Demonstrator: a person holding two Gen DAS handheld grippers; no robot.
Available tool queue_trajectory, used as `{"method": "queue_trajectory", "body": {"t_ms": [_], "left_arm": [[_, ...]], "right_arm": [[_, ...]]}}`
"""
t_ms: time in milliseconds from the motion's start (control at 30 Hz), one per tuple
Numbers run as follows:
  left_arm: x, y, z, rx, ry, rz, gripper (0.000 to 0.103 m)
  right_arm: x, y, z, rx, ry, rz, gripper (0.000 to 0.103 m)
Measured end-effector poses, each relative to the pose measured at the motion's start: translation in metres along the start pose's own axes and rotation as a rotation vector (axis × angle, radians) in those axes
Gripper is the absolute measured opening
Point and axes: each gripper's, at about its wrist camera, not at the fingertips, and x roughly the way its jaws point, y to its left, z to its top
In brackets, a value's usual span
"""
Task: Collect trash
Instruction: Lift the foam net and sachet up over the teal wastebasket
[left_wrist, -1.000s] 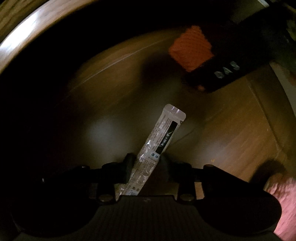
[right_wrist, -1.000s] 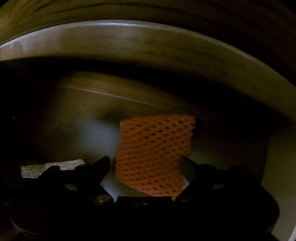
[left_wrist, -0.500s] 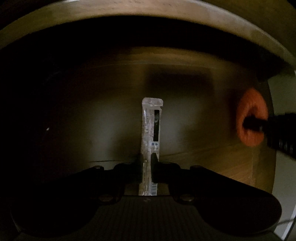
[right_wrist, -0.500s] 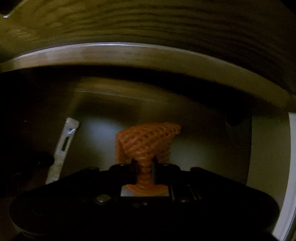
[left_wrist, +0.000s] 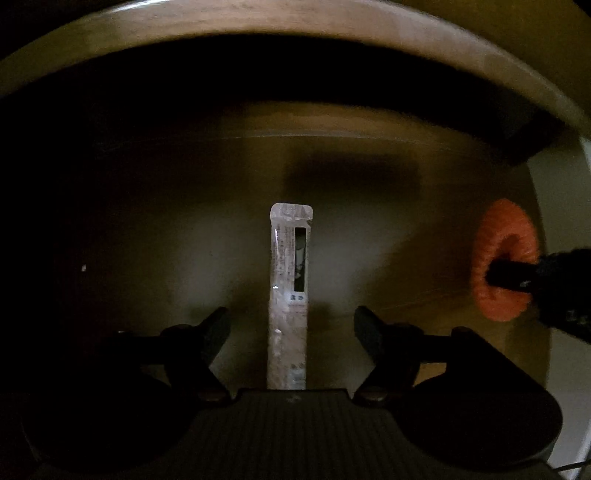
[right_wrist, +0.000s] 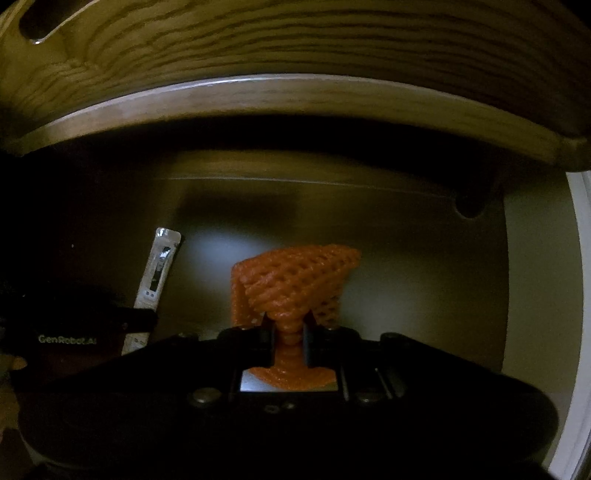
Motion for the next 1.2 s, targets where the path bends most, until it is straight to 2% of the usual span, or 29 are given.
{"method": "queue_trajectory", "body": {"t_ms": [100,267,333,400,433,467,500,633,800,1067,1200], "left_arm": [[0.011,-0.005,-0.002,0.046,-0.008,0.045,0.073],[0.019,-0.009,-0.008,0.049,-0.017,0.06,0.071],[0.017,-0.009,-0.008,0.046,-0.031,0.072,0.067],[0.015,-0.009,-0.007,0.041,-0.045,0.093,0.047],[0.014,-0.009,-0.006,0.044,-0.049,0.11,0.04],[0.013,-0.01,-0.005,0.049,-0.053,0.118,0.028],[0.013,-0.011,-0.004,0.052,-0.05,0.119,0.023],[0.017,-0.018,-0.001,0.076,-0.045,0.131,0.019],[0.009,-0.009,0.002,-0.022,-0.054,0.073,0.019],[-0.036,-0.002,-0.011,-0.107,-0.09,0.007,0.019],[-0.09,-0.002,-0.015,-0.143,-0.127,-0.023,0.019]], "right_arm": [[0.007,-0.002,-0.003,-0.002,0.002,-0.003,0.013],[0.008,-0.012,-0.007,0.006,0.006,-0.009,0.013],[0.009,-0.014,-0.008,0.01,0.007,-0.011,0.013],[0.011,-0.015,-0.008,0.009,0.005,-0.011,0.013],[0.011,-0.015,-0.008,0.01,0.003,-0.01,0.013],[0.011,-0.015,-0.008,0.01,0.001,-0.01,0.013],[0.013,-0.012,-0.008,0.01,-0.001,-0.01,0.013],[0.015,-0.009,-0.009,0.007,-0.009,-0.01,0.013],[0.005,-0.011,-0.014,0.002,-0.017,0.003,0.012],[-0.013,-0.003,-0.026,-0.004,-0.007,0.04,0.012],[-0.044,0.011,-0.03,-0.006,-0.008,0.054,0.012]]}}
